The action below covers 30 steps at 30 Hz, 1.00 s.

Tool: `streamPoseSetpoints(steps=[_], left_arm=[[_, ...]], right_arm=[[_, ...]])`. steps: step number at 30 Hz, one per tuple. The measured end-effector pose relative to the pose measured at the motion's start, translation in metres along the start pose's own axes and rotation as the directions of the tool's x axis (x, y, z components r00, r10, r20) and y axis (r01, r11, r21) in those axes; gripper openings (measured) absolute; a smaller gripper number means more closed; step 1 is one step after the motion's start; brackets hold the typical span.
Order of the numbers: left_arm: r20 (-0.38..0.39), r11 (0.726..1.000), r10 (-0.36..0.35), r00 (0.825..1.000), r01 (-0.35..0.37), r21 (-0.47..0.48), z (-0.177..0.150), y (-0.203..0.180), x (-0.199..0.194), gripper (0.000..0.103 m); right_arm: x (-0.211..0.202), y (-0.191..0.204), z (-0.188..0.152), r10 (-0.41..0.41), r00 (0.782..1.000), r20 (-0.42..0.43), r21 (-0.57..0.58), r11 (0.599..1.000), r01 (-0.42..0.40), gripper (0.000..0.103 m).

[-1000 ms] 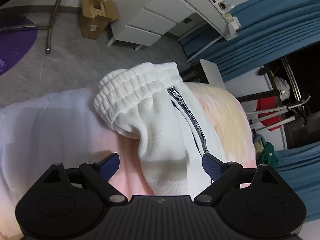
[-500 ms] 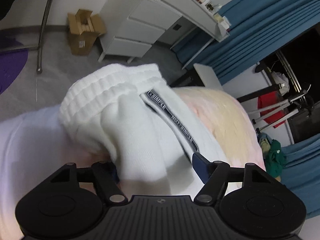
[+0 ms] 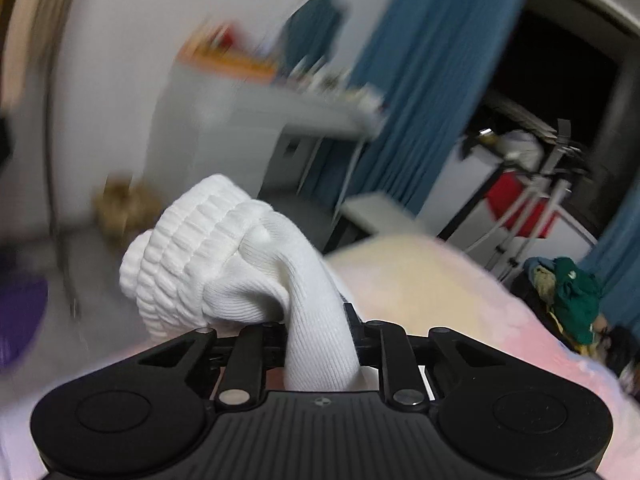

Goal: Fold clothes
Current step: 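Grasp the ribbed waistband with the left gripper and lift it, then grasp the ribbed cuffs with the right gripper while the left gripper holds the waistband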

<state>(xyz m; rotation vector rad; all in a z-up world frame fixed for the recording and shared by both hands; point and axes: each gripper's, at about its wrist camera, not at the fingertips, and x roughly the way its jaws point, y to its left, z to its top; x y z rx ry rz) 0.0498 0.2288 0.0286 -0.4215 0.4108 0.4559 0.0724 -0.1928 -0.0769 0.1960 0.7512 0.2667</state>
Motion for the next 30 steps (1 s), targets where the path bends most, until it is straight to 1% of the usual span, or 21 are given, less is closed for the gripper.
streamPoseSetpoints(steps=[1,3,6,8,10,14,17,18,19,20,21,23,25,27,28,29,30], left_arm=[[0.044,0.999,-0.020,0.999,0.018,0.044,-0.002,-0.017,-0.011,0.019],[0.126,0.990,-0.066,0.990,0.049,0.133,-0.006,-0.052,-0.033,0.018],[0.216,0.966,-0.148,0.965,0.094,0.243,-0.021,-0.108,-0.062,0.017],[0.250,0.947,-0.204,0.946,0.126,0.296,-0.034,-0.145,-0.077,0.016],[0.265,0.929,-0.254,0.930,0.157,0.335,-0.051,-0.179,-0.089,0.015],[0.284,0.887,-0.347,0.894,0.215,0.408,-0.100,-0.233,-0.104,0.015],[0.268,0.833,-0.408,0.873,0.237,0.500,-0.153,-0.263,-0.109,0.015],[0.257,0.811,-0.428,0.866,0.243,0.532,-0.172,-0.272,-0.110,0.015],[0.236,0.782,-0.446,0.863,0.248,0.571,-0.192,-0.279,-0.109,0.015],[0.211,0.751,-0.459,0.863,0.250,0.611,-0.213,-0.285,-0.107,0.015],[0.185,0.720,-0.462,0.867,0.245,0.650,-0.235,-0.291,-0.105,0.015],[0.126,0.661,-0.457,0.880,0.241,0.710,-0.272,-0.301,-0.098,0.015],[0.065,0.606,-0.445,0.893,0.247,0.756,-0.299,-0.311,-0.089,0.018],[0.049,0.555,-0.435,0.899,0.225,0.801,-0.315,-0.321,-0.087,0.020],[0.039,0.534,-0.430,0.902,0.219,0.817,-0.321,-0.326,-0.087,0.023],[0.023,0.529,-0.425,0.905,0.227,0.818,-0.320,-0.329,-0.086,0.024],[0.005,0.522,-0.421,0.907,0.237,0.819,-0.319,-0.331,-0.086,0.030]], right_arm=[[-0.003,-0.002,0.002,-0.005,1.000,0.009,0.010,1.000,0.005,0.077],[-0.011,-0.006,0.006,-0.031,0.999,0.033,0.027,0.999,0.030,0.077],[-0.027,-0.019,0.014,-0.081,0.993,0.089,0.072,0.995,0.075,0.077],[-0.039,-0.035,0.020,-0.103,0.987,0.126,0.134,0.987,0.086,0.077],[-0.050,-0.051,0.025,-0.126,0.979,0.158,0.199,0.975,0.094,0.077],[-0.068,-0.081,0.031,-0.162,0.965,0.208,0.298,0.950,0.095,0.077],[-0.075,-0.101,0.033,-0.176,0.957,0.230,0.362,0.928,0.083,0.077],[-0.074,-0.105,0.034,-0.172,0.958,0.229,0.376,0.923,0.076,0.077],[-0.073,-0.108,0.034,-0.168,0.959,0.229,0.390,0.918,0.068,0.077],[-0.072,-0.111,0.034,-0.165,0.959,0.229,0.404,0.913,0.060,0.078],[-0.071,-0.115,0.034,-0.161,0.960,0.229,0.418,0.907,0.053,0.078],[-0.070,-0.122,0.035,-0.154,0.961,0.228,0.446,0.894,0.037,0.078],[-0.067,-0.126,0.035,-0.131,0.964,0.230,0.463,0.886,0.010,0.078],[-0.065,-0.127,0.035,-0.097,0.968,0.232,0.471,0.882,-0.024,0.078],[-0.064,-0.128,0.034,-0.082,0.969,0.235,0.478,0.877,-0.042,0.078],[-0.063,-0.130,0.035,-0.068,0.969,0.237,0.488,0.871,-0.058,0.078],[-0.062,-0.132,0.035,-0.050,0.969,0.241,0.500,0.862,-0.080,0.079]])
